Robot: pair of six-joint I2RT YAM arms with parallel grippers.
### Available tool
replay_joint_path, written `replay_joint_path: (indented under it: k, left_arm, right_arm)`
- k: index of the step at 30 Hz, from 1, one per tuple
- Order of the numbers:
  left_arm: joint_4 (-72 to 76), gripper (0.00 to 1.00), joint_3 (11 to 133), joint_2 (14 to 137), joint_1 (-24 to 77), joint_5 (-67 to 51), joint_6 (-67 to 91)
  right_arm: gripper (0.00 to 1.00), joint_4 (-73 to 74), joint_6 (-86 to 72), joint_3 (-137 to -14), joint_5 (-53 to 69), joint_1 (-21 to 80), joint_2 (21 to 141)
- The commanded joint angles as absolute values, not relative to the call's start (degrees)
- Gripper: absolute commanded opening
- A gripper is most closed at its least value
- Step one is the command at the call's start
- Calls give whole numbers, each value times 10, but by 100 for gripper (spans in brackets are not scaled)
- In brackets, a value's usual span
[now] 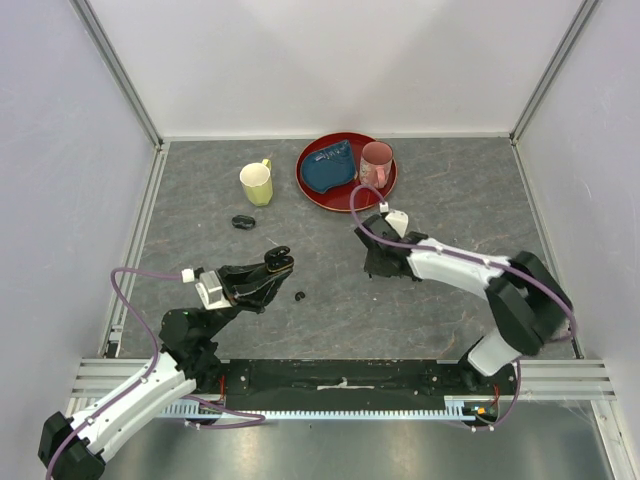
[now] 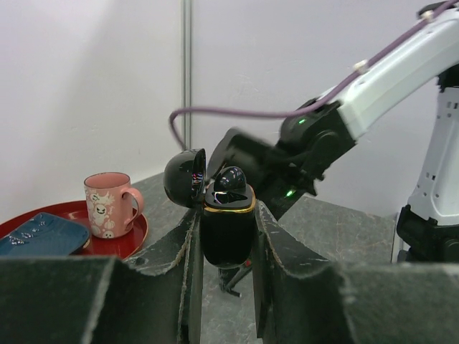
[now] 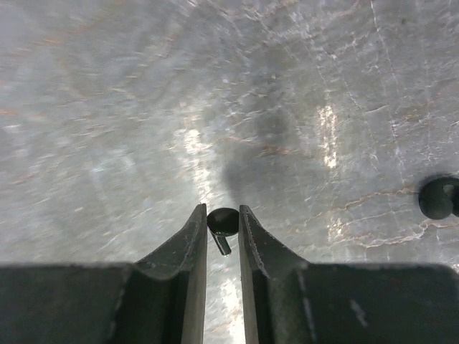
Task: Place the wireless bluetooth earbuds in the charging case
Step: Pick up the earbud from the center of the board, then place the earbud in the charging case.
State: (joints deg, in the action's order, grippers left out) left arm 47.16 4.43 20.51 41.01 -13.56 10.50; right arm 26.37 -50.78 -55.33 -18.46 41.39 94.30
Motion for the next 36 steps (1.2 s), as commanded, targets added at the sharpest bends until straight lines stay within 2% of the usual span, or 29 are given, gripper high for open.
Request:
replay_joint_path:
  k: [1,9,14,18,32,36]
  left_arm:
    - [494,2,62,215,411,-123,105]
    - [528,2,59,246,411,-114,117]
    - [550,2,65,274,411,-116,117]
    - [570,2,68,296,411,-119,120]
    - [595,2,76,331,411,-144,116]
    - [591,2,77,332,411,-153,110]
  right_arm:
    - [2,142,-524,-509,-219,431,811]
    - [0,-24,-527,-411,-264,467,636]
    - [0,-110,-483,-389,-326,520,573]
    - [0,-171,-461,-382,-329,548,535]
    - [0,-402,-378,-362,-242,620,546]
    - [0,-394,-357,-381,-238,644,565]
